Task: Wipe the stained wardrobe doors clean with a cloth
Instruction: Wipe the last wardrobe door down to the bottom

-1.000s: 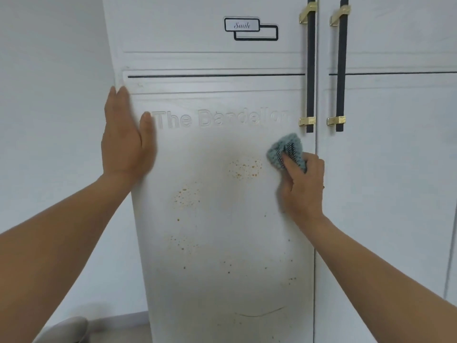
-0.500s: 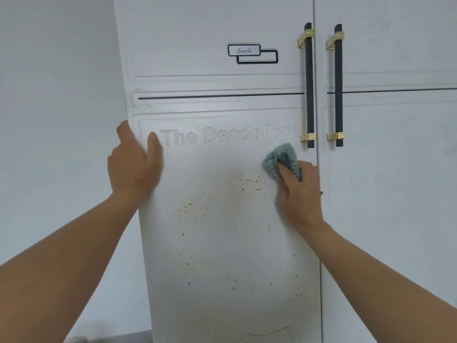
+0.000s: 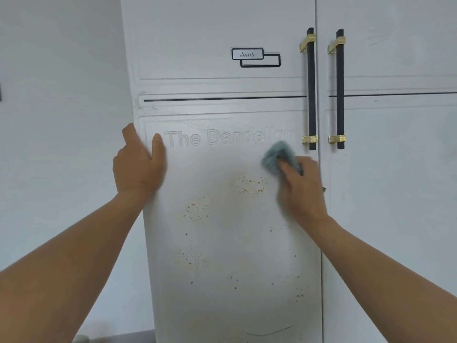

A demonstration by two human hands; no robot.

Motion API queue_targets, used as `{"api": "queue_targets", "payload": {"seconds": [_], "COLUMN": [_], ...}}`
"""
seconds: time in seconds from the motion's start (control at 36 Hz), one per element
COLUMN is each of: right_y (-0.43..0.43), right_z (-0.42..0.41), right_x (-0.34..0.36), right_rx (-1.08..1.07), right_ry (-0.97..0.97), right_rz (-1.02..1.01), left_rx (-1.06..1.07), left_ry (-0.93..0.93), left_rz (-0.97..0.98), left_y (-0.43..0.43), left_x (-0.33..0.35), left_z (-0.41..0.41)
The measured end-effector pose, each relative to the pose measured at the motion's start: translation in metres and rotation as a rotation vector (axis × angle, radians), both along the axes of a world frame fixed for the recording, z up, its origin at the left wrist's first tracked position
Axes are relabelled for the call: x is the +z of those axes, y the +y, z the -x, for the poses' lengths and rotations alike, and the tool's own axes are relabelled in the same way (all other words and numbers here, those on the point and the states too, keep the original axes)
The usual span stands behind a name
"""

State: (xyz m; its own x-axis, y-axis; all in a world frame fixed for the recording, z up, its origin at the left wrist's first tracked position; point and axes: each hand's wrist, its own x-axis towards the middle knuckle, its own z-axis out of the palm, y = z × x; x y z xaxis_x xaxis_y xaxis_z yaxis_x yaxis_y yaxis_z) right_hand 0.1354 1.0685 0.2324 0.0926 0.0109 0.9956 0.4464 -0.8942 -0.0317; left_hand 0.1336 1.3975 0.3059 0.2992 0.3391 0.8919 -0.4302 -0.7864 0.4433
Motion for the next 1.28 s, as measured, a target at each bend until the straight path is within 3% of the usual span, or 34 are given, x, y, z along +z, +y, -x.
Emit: {"api": "queue_targets", "payload": {"seconds": [0.06, 0.19, 0.25, 0.33, 0.39, 0.53, 0.56, 0.67, 0.75, 0.81, 0.83, 0.94, 0.97, 1.03, 1.08, 1.11, 1.22, 1.28], "right_y": [0.002, 0.001, 0.002, 0.015, 0.022, 0.01, 0.007, 0.011, 0.024, 0.026, 0.025, 0.029, 0.032, 0.038, 0.037, 0.034, 0.038, 0.049], "right_z": [-0.002, 0.001, 0.002, -0.001, -0.002, 0.002, 0.001, 0.002, 0.005, 0.006, 0.003, -0.003, -0.003, 0.001, 0.003, 0.002, 0.0, 0.0], "right_x": [0.004, 0.023, 0.036, 0.044, 0.039, 0.029, 0.031, 0.029, 0.013, 0.009, 0.009, 0.015, 0.014, 0.01, 0.007, 0.009, 0.013, 0.006], "right_rx": [-0.034, -0.098, -0.1, -0.004, 0.022, 0.008, 0.011, 0.008, 0.051, 0.034, 0.029, 0.032, 0.019, 0.034, 0.016, 0.019, 0.008, -0.012], "right_ry": [-0.063, -0.174, -0.181, -0.161, -0.16, -0.084, -0.085, -0.112, 0.03, -0.012, -0.049, -0.112, -0.083, -0.007, -0.074, -0.11, -0.128, -0.135], "right_rz": [-0.153, 0.381, 0.288, -0.025, -0.072, 0.469, 0.45, 0.002, 0.251, 0.444, 0.403, -0.127, -0.116, 0.119, 0.382, 0.399, -0.065, 0.048], "left_rx": [0.007, 0.021, 0.022, 0.024, 0.025, 0.012, 0.013, 0.02, 0.003, -0.017, -0.029, -0.067, -0.068, -0.072, -0.106, -0.12, -0.12, -0.121], "left_ry": [0.001, 0.001, -0.008, -0.01, -0.006, -0.014, -0.013, -0.004, 0.016, 0.054, 0.075, 0.14, 0.158, 0.176, 0.167, 0.16, 0.124, 0.11], "left_rz": [-0.002, -0.005, -0.006, -0.013, -0.012, -0.006, -0.006, -0.001, 0.055, 0.129, 0.16, 0.235, 0.237, 0.212, 0.197, 0.194, 0.175, 0.17], "left_y": [0.0, 0.001, 0.002, 0.002, 0.001, 0.002, 0.003, 0.002, 0.004, 0.006, 0.006, 0.009, 0.008, 0.009, 0.009, 0.009, 0.011, 0.01], "left_x": [-0.001, -0.001, -0.002, -0.002, -0.003, -0.002, -0.002, -0.003, -0.003, -0.001, -0.001, 0.001, 0.001, 0.001, 0.002, 0.002, 0.0, 0.0], "left_z": [0.001, 0.0, -0.001, -0.002, -0.002, -0.003, -0.003, 0.0, -0.002, -0.005, -0.006, -0.009, -0.009, -0.007, -0.008, -0.007, -0.008, -0.007]}}
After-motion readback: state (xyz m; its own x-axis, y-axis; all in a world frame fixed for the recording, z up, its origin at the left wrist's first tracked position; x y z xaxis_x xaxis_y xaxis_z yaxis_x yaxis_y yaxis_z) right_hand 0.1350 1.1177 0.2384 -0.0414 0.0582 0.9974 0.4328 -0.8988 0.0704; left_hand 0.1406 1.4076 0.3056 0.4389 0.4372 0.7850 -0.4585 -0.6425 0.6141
